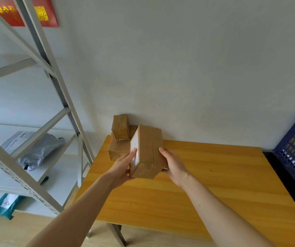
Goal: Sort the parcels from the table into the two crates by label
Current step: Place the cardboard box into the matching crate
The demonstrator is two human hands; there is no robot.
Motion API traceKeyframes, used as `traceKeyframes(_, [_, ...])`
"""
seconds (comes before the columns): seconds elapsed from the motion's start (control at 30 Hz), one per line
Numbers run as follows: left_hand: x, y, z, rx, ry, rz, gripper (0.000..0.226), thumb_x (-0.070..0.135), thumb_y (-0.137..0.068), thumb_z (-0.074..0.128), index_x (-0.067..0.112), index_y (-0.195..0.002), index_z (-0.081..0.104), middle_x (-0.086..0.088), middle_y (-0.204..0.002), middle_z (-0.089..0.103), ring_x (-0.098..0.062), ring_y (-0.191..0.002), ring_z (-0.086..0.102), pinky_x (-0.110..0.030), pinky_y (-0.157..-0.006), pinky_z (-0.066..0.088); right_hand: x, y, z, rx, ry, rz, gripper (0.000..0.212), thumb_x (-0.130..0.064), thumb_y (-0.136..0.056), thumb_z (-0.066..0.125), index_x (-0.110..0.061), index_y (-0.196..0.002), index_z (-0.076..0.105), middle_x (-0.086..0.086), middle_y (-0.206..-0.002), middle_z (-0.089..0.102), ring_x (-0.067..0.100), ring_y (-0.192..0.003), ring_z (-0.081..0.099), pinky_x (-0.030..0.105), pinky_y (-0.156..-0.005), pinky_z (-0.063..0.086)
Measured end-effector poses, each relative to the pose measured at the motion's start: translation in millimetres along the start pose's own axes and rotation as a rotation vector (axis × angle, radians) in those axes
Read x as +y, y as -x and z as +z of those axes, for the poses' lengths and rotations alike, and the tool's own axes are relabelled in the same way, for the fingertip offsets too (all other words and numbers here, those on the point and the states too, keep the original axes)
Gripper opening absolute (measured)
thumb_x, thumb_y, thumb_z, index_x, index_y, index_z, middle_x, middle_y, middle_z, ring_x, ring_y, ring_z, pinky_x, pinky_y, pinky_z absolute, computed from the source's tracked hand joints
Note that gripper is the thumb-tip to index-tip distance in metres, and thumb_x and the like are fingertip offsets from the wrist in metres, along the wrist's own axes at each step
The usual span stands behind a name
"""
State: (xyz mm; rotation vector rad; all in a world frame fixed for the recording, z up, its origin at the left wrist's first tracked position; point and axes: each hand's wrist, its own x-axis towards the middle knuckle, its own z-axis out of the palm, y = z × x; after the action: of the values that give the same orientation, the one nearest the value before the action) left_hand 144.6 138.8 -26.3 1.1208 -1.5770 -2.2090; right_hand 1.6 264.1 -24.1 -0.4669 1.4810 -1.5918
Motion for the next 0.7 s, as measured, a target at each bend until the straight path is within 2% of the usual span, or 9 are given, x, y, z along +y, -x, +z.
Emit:
traceKeyframes(0.07, [2, 3, -4, 0.021, 0.025, 0.001, 0.059, 0.053, -0.084, 0.062, 0.02, -0.132, 0.053, -0.009, -0.122, 0.062, -0.03, -0.109, 0.062, -0.037, -0.076, 0.057, -5, 1, -1, 0.07, 0.041, -0.086, 0.036, -0.028, -0.095, 0.06, -0.029, -0.13, 0.057, 0.0, -0.118, 0.067, 0.019, -0.106, 0.064, 0.045, -0.094, 0.053])
traceKeyframes(0.2, [6, 7, -11, 0.041, 0.062, 0.037, 0.049, 0.037, -0.089, 0.064, 0.02, -0.133, 0.05, -0.01, -0.119, 0.06, -0.028, -0.112, 0.059, -0.046, -0.093, 0.053, -10, 4, 2, 0.124, 0.178, -0.193, 0.036, -0.016, -0.097, 0.056, -0.042, -0.123, 0.057, -0.001, -0.129, 0.061, 0.016, -0.118, 0.058, 0.043, -0.102, 0.048])
traceKeyframes(0.27, [9, 11, -12, 0.039, 0.069, 0.057, 0.046, 0.031, -0.091, 0.062, 0.025, -0.135, 0.047, -0.01, -0.117, 0.061, -0.027, -0.111, 0.059, -0.046, -0.091, 0.053, -13, 7, 7, 0.121, 0.207, -0.185, 0.035, -0.021, -0.098, 0.054, -0.036, -0.129, 0.055, -0.003, -0.131, 0.059, 0.013, -0.118, 0.056, 0.038, -0.101, 0.048])
traceKeyframes(0.33, [13, 15, -15, 0.024, 0.08, 0.079, 0.044, 0.027, -0.093, 0.06, 0.029, -0.135, 0.045, -0.01, -0.116, 0.062, -0.027, -0.109, 0.06, -0.045, -0.085, 0.053, -16, 12, 14, 0.093, 0.184, -0.143, 0.037, -0.032, -0.096, 0.056, -0.028, -0.133, 0.054, -0.005, -0.127, 0.061, 0.009, -0.112, 0.057, 0.028, -0.088, 0.049])
traceKeyframes(0.4, [18, 19, -19, -0.009, 0.083, 0.099, 0.046, 0.027, -0.093, 0.06, 0.034, -0.135, 0.044, -0.01, -0.117, 0.063, -0.028, -0.109, 0.061, -0.046, -0.082, 0.054, -17, 16, 20, 0.05, 0.206, -0.099, 0.047, -0.046, -0.09, 0.061, -0.023, -0.131, 0.056, -0.006, -0.119, 0.067, 0.009, -0.105, 0.061, 0.024, -0.078, 0.046])
traceKeyframes(0.47, [24, 21, -23, -0.049, 0.042, 0.12, 0.047, 0.03, -0.093, 0.059, 0.039, -0.137, 0.044, -0.008, -0.117, 0.064, -0.028, -0.109, 0.061, -0.048, -0.084, 0.053, -14, 18, 24, 0.057, 0.201, -0.058, 0.065, -0.052, -0.079, 0.071, -0.022, -0.133, 0.05, -0.005, -0.112, 0.07, 0.012, -0.102, 0.066, 0.029, -0.076, 0.05])
traceKeyframes(0.5, [27, 23, -26, -0.072, 0.015, 0.127, 0.048, 0.032, -0.092, 0.06, 0.042, -0.136, 0.045, -0.007, -0.115, 0.065, -0.028, -0.107, 0.062, -0.048, -0.084, 0.052, -13, 19, 26, 0.076, 0.18, -0.038, 0.073, -0.049, -0.076, 0.075, -0.022, -0.136, 0.045, -0.004, -0.11, 0.071, 0.015, -0.101, 0.067, 0.034, -0.076, 0.053])
traceKeyframes(0.6, [32, 26, -30, -0.156, -0.049, 0.104, 0.054, 0.037, -0.083, 0.068, 0.054, -0.13, 0.046, -0.004, -0.106, 0.069, -0.026, -0.1, 0.064, -0.054, -0.092, 0.044, -12, 22, 31, 0.127, 0.068, -0.009, 0.081, -0.032, -0.079, 0.077, -0.019, -0.143, 0.029, 0.005, -0.106, 0.071, 0.022, -0.096, 0.068, 0.046, -0.078, 0.056])
traceKeyframes(0.7, [29, 24, -32, -0.168, -0.085, 0.054, 0.073, 0.042, -0.069, 0.078, 0.052, -0.132, 0.042, -0.006, -0.117, 0.066, -0.033, -0.109, 0.062, -0.062, -0.101, 0.038, -12, 25, 33, 0.139, -0.005, 0.008, 0.087, -0.025, -0.081, 0.076, -0.022, -0.147, 0.021, 0.008, -0.106, 0.069, 0.025, -0.097, 0.066, 0.052, -0.084, 0.055])
